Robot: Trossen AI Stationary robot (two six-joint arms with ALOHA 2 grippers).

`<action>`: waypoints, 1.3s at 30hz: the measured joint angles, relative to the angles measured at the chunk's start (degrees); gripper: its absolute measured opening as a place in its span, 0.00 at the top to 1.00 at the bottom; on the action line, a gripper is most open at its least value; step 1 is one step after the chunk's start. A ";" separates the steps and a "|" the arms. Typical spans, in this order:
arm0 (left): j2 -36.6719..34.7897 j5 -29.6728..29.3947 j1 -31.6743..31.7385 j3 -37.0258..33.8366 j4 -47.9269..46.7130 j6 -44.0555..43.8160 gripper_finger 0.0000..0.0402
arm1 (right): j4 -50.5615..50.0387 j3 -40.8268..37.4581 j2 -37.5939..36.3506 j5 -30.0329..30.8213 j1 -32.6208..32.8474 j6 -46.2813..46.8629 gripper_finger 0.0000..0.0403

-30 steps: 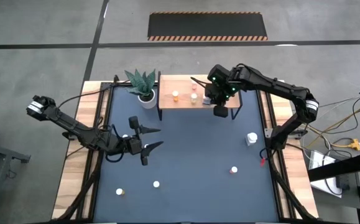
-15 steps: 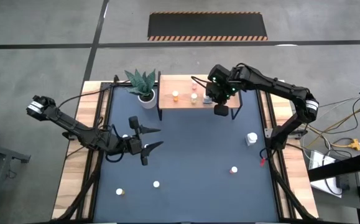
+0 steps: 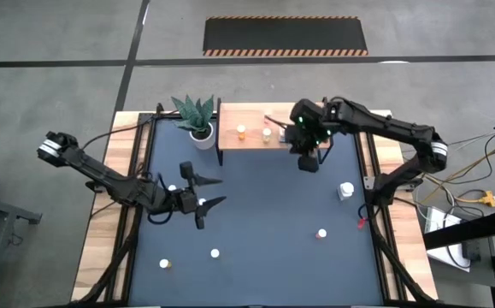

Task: Pick and place medicine bottles onto shelf by color
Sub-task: Adjust the yellow medicine bottle on the shelf

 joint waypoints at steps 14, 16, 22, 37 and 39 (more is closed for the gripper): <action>12.39 5.76 9.71 9.11 -2.69 -2.84 0.74 | 16.39 -21.90 -15.95 4.61 16.99 10.74 0.98; 15.06 6.40 12.17 12.34 -5.52 -3.11 0.83 | 18.42 -24.43 -17.72 5.75 18.00 10.74 0.98; 23.65 7.14 18.67 21.58 -13.79 -4.53 0.98 | 25.50 -31.13 -22.04 6.42 18.82 10.24 0.98; 34.82 3.38 28.30 30.53 -18.32 -4.48 1.00 | 31.55 -38.33 -25.52 6.59 18.80 7.36 0.98; 34.92 3.39 28.92 30.53 -18.30 -4.57 1.00 | 31.59 -38.36 -25.49 6.59 18.80 6.97 0.98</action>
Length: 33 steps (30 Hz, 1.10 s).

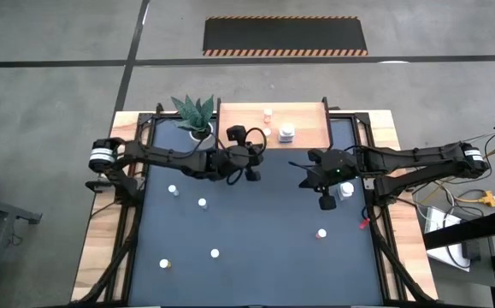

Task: Pick and place medicine bottles onto shelf by color
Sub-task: Adjust the yellow medicine bottle on the shelf

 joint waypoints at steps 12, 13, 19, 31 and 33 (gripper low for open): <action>0.00 0.35 1.73 -0.55 3.31 -1.51 1.00 | 1.34 -0.46 0.04 0.00 0.00 -0.42 0.98; 0.00 0.35 1.87 -0.57 3.34 -1.89 1.00 | 1.49 -0.50 0.04 0.00 0.00 -0.42 0.98; 0.01 0.33 2.31 -0.63 3.37 -2.02 1.00 | 1.58 -0.50 0.04 0.00 0.00 -0.44 0.98; -9.30 0.48 -5.39 -2.49 0.11 3.49 1.00 | 6.78 5.00 1.48 12.08 -0.41 1.01 0.98; -12.65 1.56 -6.72 -5.71 1.56 3.60 1.00 | 6.64 8.32 3.17 12.30 -1.73 -0.26 0.98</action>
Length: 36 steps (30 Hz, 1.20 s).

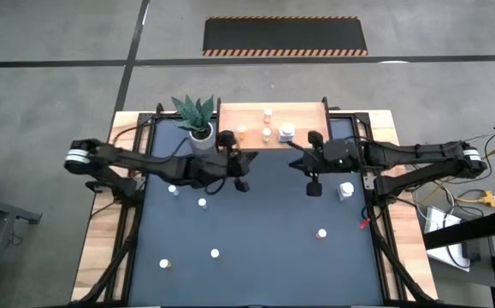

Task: Pick and place medicine bottles onto shelf by color
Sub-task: Adjust the yellow medicine bottle on the shelf

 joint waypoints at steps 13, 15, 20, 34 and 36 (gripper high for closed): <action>-17.00 0.80 -0.11 -20.90 20.95 5.66 1.00 | -15.79 33.33 25.42 -2.58 -13.04 -5.49 0.98; -18.72 0.80 -0.11 -22.03 21.13 5.82 1.00 | -19.25 38.01 29.04 -6.52 -15.07 -6.21 0.98; -22.10 0.80 -0.11 -24.38 21.17 8.72 1.00 | -27.26 46.81 36.23 -12.30 -18.20 -6.54 0.98; -23.50 0.65 -0.11 -25.13 20.70 11.50 1.00 | -36.15 55.36 43.67 -12.45 -19.75 -7.27 0.98; -23.41 0.60 -0.11 -25.15 20.55 11.50 1.00 | -35.67 54.75 43.54 -12.45 -19.82 -7.27 0.98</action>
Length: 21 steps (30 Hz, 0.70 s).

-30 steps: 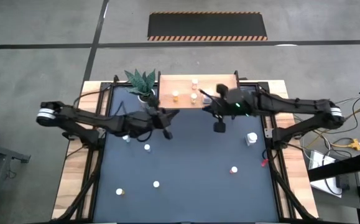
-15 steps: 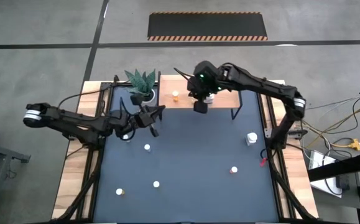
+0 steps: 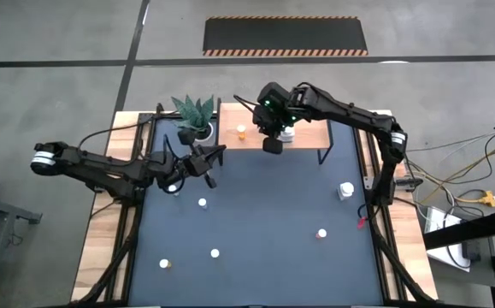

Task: Pick and place medicine bottles onto shelf by color
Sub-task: Adjust the yellow medicine bottle on the shelf

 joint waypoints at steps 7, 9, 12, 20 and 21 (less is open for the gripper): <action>-0.04 -0.04 0.00 0.00 0.13 0.00 1.00 | -0.08 -1.06 0.00 0.12 -0.11 -0.34 0.98; -0.04 -0.04 0.00 0.00 0.09 0.02 1.00 | -0.06 -1.08 0.00 0.45 -0.11 -0.39 0.98; -0.04 -0.04 0.00 0.00 0.10 0.02 1.00 | -0.40 -1.11 0.00 0.58 -0.15 -0.42 0.98; -0.04 -0.04 0.00 -0.02 -0.25 0.02 1.00 | -1.24 -1.17 0.00 1.49 -0.22 -0.45 0.98; -0.04 -0.04 0.00 -0.02 -0.34 0.02 1.00 | -1.52 -1.17 0.00 1.57 -0.22 -0.46 0.98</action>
